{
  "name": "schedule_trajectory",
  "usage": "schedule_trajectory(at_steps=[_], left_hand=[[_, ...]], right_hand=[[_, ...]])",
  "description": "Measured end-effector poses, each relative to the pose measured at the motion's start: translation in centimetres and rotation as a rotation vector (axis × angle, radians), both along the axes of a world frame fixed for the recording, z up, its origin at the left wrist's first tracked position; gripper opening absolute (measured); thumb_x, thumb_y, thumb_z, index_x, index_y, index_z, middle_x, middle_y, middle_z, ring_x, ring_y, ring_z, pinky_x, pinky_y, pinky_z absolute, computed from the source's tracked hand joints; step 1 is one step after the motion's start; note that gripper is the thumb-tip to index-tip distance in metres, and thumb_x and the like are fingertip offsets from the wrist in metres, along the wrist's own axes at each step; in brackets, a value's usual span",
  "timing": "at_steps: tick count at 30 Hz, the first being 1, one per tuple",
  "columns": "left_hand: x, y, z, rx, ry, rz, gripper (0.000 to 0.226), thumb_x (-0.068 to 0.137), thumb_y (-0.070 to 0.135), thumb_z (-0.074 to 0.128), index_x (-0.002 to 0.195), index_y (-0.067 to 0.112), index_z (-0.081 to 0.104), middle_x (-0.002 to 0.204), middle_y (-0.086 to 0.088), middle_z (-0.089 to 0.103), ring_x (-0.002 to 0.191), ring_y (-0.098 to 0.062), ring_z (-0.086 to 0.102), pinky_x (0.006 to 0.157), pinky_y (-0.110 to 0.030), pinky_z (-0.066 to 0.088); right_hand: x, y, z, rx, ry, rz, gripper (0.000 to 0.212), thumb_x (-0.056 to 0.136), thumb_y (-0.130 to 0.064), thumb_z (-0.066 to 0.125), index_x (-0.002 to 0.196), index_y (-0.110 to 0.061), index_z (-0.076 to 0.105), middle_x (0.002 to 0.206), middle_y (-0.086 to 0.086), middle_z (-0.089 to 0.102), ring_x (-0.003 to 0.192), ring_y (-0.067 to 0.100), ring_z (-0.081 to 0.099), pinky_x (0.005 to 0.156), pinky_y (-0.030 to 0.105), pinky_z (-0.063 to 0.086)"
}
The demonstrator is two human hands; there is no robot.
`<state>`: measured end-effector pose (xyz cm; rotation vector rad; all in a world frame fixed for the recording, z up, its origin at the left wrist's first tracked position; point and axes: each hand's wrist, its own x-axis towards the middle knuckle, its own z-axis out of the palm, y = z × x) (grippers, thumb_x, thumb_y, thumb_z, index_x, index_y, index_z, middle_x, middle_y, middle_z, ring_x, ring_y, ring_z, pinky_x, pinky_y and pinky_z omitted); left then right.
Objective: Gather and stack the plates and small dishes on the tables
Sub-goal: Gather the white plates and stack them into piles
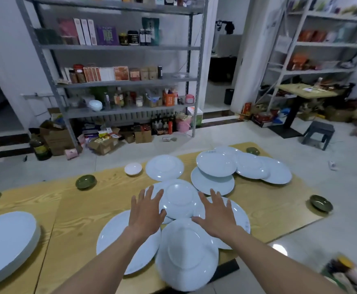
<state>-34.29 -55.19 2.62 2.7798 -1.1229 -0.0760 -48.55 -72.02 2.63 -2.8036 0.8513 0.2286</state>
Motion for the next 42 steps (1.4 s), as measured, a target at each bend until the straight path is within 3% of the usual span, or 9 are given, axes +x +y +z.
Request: schedule_trajectory(at_steps=[11, 14, 18, 23, 29, 33, 39, 42], left_hand=[[2.5, -16.7, -3.7, -0.125, 0.149, -0.053, 0.064, 0.097, 0.041, 0.047, 0.154, 0.031, 0.02, 0.163, -0.005, 0.013, 0.149, -0.025, 0.014, 0.119, -0.045, 0.017], [3.2, -19.5, -4.3, -0.157, 0.197, -0.04, 0.063, 0.097, 0.039, 0.05, 0.154, 0.031, 0.023, 0.162, -0.007, 0.018, 0.148, -0.026, 0.019, 0.118, -0.043, 0.021], [3.4, -22.2, -5.5, -0.164, 0.254, 0.008, 0.064, 0.096, 0.039, 0.053, 0.153, 0.03, 0.027, 0.16, -0.01, 0.024, 0.143, -0.031, 0.029, 0.114, -0.04, 0.03], [3.7, -25.1, -7.6, -0.165, 0.311, 0.134, 0.063, 0.094, 0.037, 0.057, 0.152, 0.03, 0.031, 0.158, -0.01, 0.03, 0.142, -0.031, 0.031, 0.112, -0.04, 0.032], [3.1, -27.4, -9.9, -0.168, 0.357, 0.297, 0.062, 0.094, 0.034, 0.057, 0.151, 0.029, 0.033, 0.157, -0.01, 0.031, 0.142, -0.03, 0.031, 0.111, -0.04, 0.031], [2.6, -28.4, -11.2, -0.193, 0.385, 0.384, 0.06, 0.094, 0.032, 0.059, 0.149, 0.029, 0.037, 0.154, -0.011, 0.034, 0.14, -0.028, 0.033, 0.112, -0.039, 0.031], [1.7, -29.0, -12.8, -0.254, 0.441, 0.485, 0.054, 0.092, 0.024, 0.061, 0.144, 0.025, 0.046, 0.122, -0.01, 0.052, 0.118, -0.026, 0.046, 0.093, -0.031, 0.041], [1.3, -29.3, -13.4, -0.32, 0.491, 0.534, 0.05, 0.092, 0.023, 0.06, 0.141, 0.026, 0.048, 0.1, -0.004, 0.05, 0.1, -0.023, 0.05, 0.082, -0.027, 0.038]], right_hand=[[1.1, -15.3, -1.8, 0.138, -0.065, -0.174, 0.081, 0.094, -0.058, 0.052, 0.158, -0.03, 0.012, 0.166, 0.005, 0.005, 0.153, 0.024, 0.009, 0.119, 0.042, 0.022], [1.8, -19.0, -2.3, 0.272, -0.16, -0.264, 0.08, 0.089, -0.054, 0.06, 0.156, -0.03, 0.024, 0.162, 0.001, 0.022, 0.148, 0.021, 0.024, 0.113, 0.039, 0.033], [2.9, -23.7, -3.9, 0.526, -0.343, -0.403, 0.064, 0.086, -0.039, 0.069, 0.145, -0.024, 0.047, 0.14, -0.001, 0.053, 0.129, 0.018, 0.05, 0.104, 0.035, 0.044], [5.0, -29.3, -5.7, 0.75, -0.458, -0.562, 0.045, 0.095, -0.021, 0.064, 0.137, -0.016, 0.051, 0.132, -0.003, 0.056, 0.117, 0.015, 0.053, 0.095, 0.027, 0.043], [7.6, -34.6, -8.8, 0.927, -0.423, -0.661, 0.05, 0.097, -0.027, 0.062, 0.143, -0.019, 0.046, 0.141, 0.002, 0.049, 0.126, 0.023, 0.048, 0.101, 0.033, 0.043], [9.6, -36.7, -10.6, 0.999, -0.414, -0.709, 0.044, 0.096, -0.024, 0.064, 0.138, -0.018, 0.052, 0.129, 0.003, 0.055, 0.113, 0.023, 0.053, 0.095, 0.034, 0.048], [11.2, -38.2, -12.6, 1.008, -0.417, -0.771, 0.035, 0.095, -0.019, 0.066, 0.128, -0.016, 0.057, 0.114, 0.003, 0.056, 0.093, 0.019, 0.057, 0.081, 0.029, 0.044], [11.8, -38.7, -13.7, 1.044, -0.428, -0.815, 0.031, 0.09, -0.019, 0.072, 0.119, -0.019, 0.061, 0.122, 0.008, 0.061, 0.108, 0.028, 0.061, 0.091, 0.033, 0.05]])
